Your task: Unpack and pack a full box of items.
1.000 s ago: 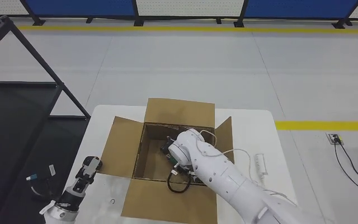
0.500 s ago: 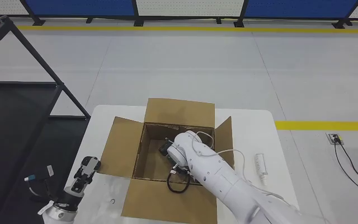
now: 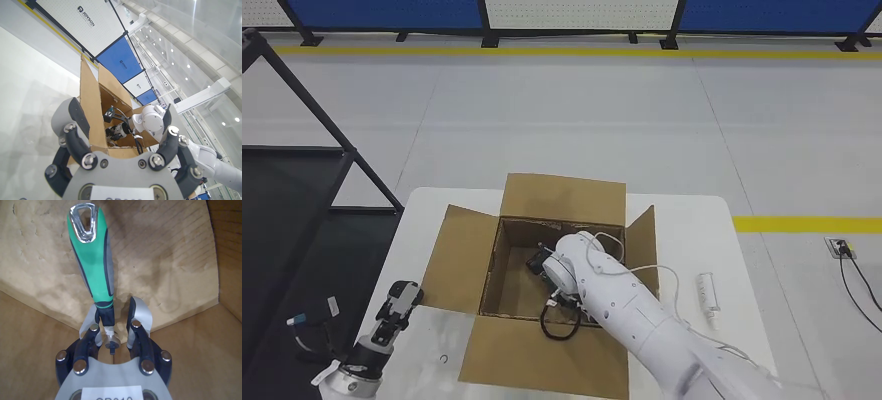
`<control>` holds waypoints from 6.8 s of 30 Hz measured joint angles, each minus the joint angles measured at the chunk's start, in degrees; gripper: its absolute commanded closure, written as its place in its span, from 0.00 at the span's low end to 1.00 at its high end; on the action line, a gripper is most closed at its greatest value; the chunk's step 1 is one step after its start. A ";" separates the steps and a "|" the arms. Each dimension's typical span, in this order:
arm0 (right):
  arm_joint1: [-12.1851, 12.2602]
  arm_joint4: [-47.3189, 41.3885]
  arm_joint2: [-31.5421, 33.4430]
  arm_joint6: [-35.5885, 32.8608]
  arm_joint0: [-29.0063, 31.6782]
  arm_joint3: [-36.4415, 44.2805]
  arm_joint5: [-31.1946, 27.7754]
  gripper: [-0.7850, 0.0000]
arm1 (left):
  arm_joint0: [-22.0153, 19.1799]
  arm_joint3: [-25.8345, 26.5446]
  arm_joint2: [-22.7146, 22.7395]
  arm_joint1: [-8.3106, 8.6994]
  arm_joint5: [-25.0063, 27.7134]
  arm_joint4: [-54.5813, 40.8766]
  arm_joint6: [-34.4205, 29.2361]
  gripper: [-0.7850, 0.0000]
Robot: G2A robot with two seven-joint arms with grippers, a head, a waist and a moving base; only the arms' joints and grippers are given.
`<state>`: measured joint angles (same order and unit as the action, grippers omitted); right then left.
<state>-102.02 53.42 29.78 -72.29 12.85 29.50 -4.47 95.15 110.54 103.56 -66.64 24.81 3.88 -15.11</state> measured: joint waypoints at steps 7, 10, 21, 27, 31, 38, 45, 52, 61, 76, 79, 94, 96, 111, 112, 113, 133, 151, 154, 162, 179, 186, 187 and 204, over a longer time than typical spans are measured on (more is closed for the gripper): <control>0.12 0.44 0.98 0.22 -0.07 0.72 -0.05 0.66 | 0.34 0.40 0.05 -0.06 0.01 0.38 0.20 0.00; 0.36 0.83 1.46 0.01 0.07 1.61 -0.09 0.66 | 0.36 0.42 -0.01 -0.08 0.03 0.46 0.24 0.00; 1.49 2.45 3.19 -0.82 1.82 3.76 -0.20 0.68 | -0.05 0.30 -0.33 -0.15 -0.17 0.80 0.26 0.00; 1.76 2.86 4.00 -0.83 2.21 3.25 -0.78 0.84 | -0.10 0.27 -0.36 -0.18 -0.29 0.98 0.31 0.00; 1.78 2.95 4.44 -0.80 2.24 2.89 -1.10 1.00 | -0.15 0.26 -0.38 -0.20 -0.36 1.09 0.32 0.00; 1.99 3.42 5.53 -0.97 1.84 5.68 -0.86 1.00 | -0.25 0.27 -0.43 -0.24 -0.39 1.15 0.33 0.00; 3.74 5.22 8.24 -2.88 3.16 14.94 0.21 1.00 | -0.39 0.60 -0.58 -0.26 -0.32 1.29 0.16 0.00; 7.64 11.06 13.92 -8.55 9.89 37.59 2.24 1.00 | -0.69 0.98 -1.19 -0.30 -0.46 1.72 -0.10 0.00; 12.09 23.80 23.39 -11.41 26.26 79.51 4.23 1.00 | -1.40 1.26 -2.42 -0.34 -0.69 2.58 -0.64 0.00; 13.54 40.73 39.80 -1.58 39.43 105.12 15.80 1.00 | -3.01 1.88 -4.70 -0.34 -1.94 4.21 -2.06 0.00; 13.72 41.26 45.09 -2.38 41.05 105.15 16.91 1.00 | -3.55 2.10 -5.29 -0.34 -2.34 4.68 -2.37 0.00; 15.64 24.74 68.82 -14.38 49.25 95.61 5.55 1.00 | -5.55 3.27 -7.37 -0.27 -4.81 7.27 -3.25 0.00; 15.86 23.87 69.11 -14.10 49.04 91.44 4.90 1.00 | -5.54 3.32 -7.57 -0.27 -5.14 7.60 -3.19 0.00; 17.53 24.69 66.46 -15.08 40.55 61.37 1.81 1.00 | -5.91 3.79 -8.80 -0.29 -6.79 9.13 -2.81 0.00; 17.61 25.00 66.11 -15.30 40.26 60.45 1.64 1.00 | -5.93 3.78 -8.81 -0.28 -6.87 9.20 -2.76 0.00; 17.69 25.28 65.68 -15.54 39.97 59.54 1.44 1.00 | -5.94 3.77 -8.83 -0.28 -6.90 9.22 -2.73 0.00; 18.97 25.14 60.69 -15.71 35.54 47.26 1.87 0.74 | -5.60 3.89 -8.30 -0.16 -6.31 8.73 -2.68 0.00; 20.58 18.92 62.64 -15.71 42.02 67.72 3.01 0.64 | -4.06 4.61 -7.72 -0.09 -5.40 8.44 -2.36 0.00; 20.86 17.19 63.59 -15.67 45.18 78.69 3.31 0.69 | -3.74 4.97 -7.72 -0.08 -5.24 8.52 -2.27 0.00; 21.34 4.45 60.40 -12.19 50.76 100.70 -4.12 1.00 | -3.05 5.56 -7.92 -0.09 -4.84 8.76 -2.00 0.00; 22.11 14.47 47.99 -1.37 51.05 104.39 -1.82 1.00 | -1.33 4.86 -5.92 -0.07 -4.12 7.46 -0.76 0.00; 22.60 14.01 44.02 -0.56 52.19 104.74 -6.32 1.00 | -2.49 4.59 -6.54 -0.04 -4.22 7.59 -1.57 0.00; 22.63 14.18 43.32 -0.21 52.12 104.58 -6.63 1.00 | -2.61 4.54 -6.61 -0.03 -4.22 7.60 -1.64 0.00; 22.80 28.90 42.68 -5.03 51.06 100.06 5.70 1.00 | -2.59 4.00 -6.34 -0.04 -4.10 7.04 -1.05 0.00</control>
<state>-79.21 82.31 72.46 -77.32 63.91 129.56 1.23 92.56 114.54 97.22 -66.68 20.71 10.92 -16.16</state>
